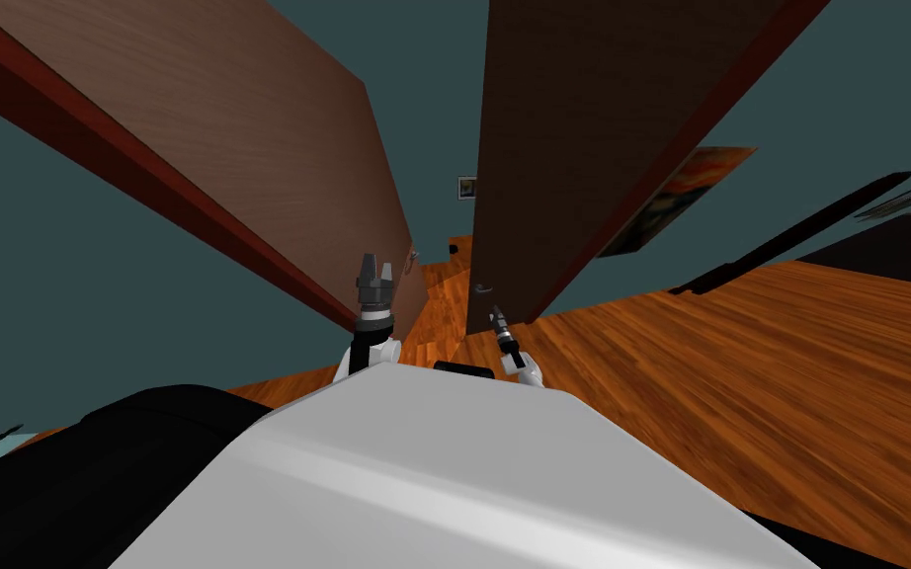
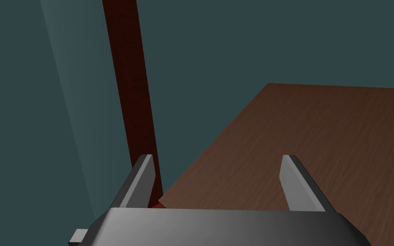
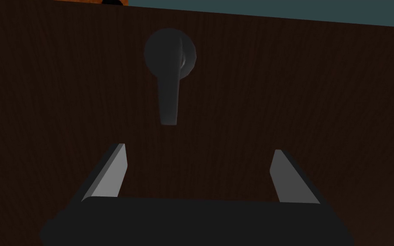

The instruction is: Push the door open

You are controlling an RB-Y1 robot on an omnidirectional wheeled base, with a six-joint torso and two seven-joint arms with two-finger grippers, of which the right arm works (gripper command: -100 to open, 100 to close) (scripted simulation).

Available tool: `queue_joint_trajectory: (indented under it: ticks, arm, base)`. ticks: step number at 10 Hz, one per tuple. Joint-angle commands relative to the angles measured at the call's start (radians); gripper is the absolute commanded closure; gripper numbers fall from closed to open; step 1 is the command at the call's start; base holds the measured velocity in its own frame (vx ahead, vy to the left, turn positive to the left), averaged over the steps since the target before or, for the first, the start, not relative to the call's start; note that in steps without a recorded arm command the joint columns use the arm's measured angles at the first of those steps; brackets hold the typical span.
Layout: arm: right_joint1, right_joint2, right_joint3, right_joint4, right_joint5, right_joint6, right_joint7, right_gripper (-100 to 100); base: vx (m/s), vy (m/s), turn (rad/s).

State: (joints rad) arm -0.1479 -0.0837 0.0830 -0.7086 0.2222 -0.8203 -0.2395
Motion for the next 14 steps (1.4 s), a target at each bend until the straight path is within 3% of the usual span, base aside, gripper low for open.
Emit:
queue_joint_trajectory:
  ticks: [1, 6, 7, 14]
  arm:
    - [-0.011, 0.002, 0.002, 0.034, 0.006, -0.008, -0.005, -100]
    - [-0.047, 0.008, 0.005, 0.127, 0.02, -0.027, -0.02, -100]
    - [-0.039, 0.005, 0.006, 0.11, 0.02, -0.021, -0.021, -100]
    - [-0.044, 0.017, -0.01, 0.124, 0.006, -0.019, 0.0, -100]
  base:
    - [0.063, -0.042, 0.025]
    - [0.084, -0.054, 0.022]
    - [0.033, -0.027, 0.006]
    - [0.197, 0.056, 0.032]
